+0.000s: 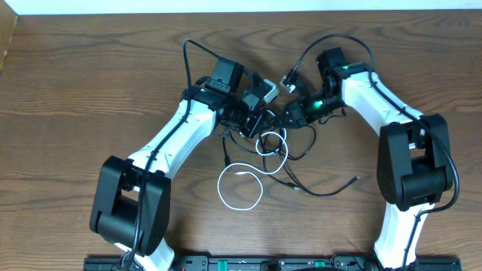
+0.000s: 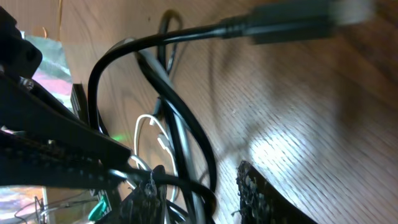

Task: Untangle cables

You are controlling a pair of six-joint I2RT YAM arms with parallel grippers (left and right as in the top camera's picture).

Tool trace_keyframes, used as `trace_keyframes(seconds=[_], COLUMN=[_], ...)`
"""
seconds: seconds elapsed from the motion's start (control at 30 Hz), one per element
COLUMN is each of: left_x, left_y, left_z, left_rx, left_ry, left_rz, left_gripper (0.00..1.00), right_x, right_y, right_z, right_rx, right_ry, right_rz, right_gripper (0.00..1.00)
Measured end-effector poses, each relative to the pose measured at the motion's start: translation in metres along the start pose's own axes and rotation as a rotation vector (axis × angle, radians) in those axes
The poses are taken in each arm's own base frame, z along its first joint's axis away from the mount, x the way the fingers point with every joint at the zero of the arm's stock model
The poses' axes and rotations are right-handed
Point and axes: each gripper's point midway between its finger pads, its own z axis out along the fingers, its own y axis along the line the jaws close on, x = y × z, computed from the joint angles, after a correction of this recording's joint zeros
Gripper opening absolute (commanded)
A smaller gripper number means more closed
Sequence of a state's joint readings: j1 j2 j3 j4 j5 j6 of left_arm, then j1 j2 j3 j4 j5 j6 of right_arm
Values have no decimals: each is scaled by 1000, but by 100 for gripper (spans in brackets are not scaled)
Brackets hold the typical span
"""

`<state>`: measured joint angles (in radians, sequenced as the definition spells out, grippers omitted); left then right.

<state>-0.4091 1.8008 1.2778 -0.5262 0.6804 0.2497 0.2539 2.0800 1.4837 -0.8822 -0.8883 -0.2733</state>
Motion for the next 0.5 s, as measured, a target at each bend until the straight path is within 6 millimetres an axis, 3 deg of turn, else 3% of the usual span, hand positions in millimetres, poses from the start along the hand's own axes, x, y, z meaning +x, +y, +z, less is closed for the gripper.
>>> trace_keyframes(seconds=[0.2, 0.5], left_x=[-4, -3], left_y=[1, 8], left_z=[0, 0], left_rx=[-1, -42], left_ry=[-14, -10], left_rz=[-18, -71], left_gripper=[7, 8], right_x=[0, 2], right_y=[4, 4], right_z=[7, 6], right_rx=[4, 2], right_ry=[11, 16], right_rz=[-25, -13], right_gripper=[28, 33])
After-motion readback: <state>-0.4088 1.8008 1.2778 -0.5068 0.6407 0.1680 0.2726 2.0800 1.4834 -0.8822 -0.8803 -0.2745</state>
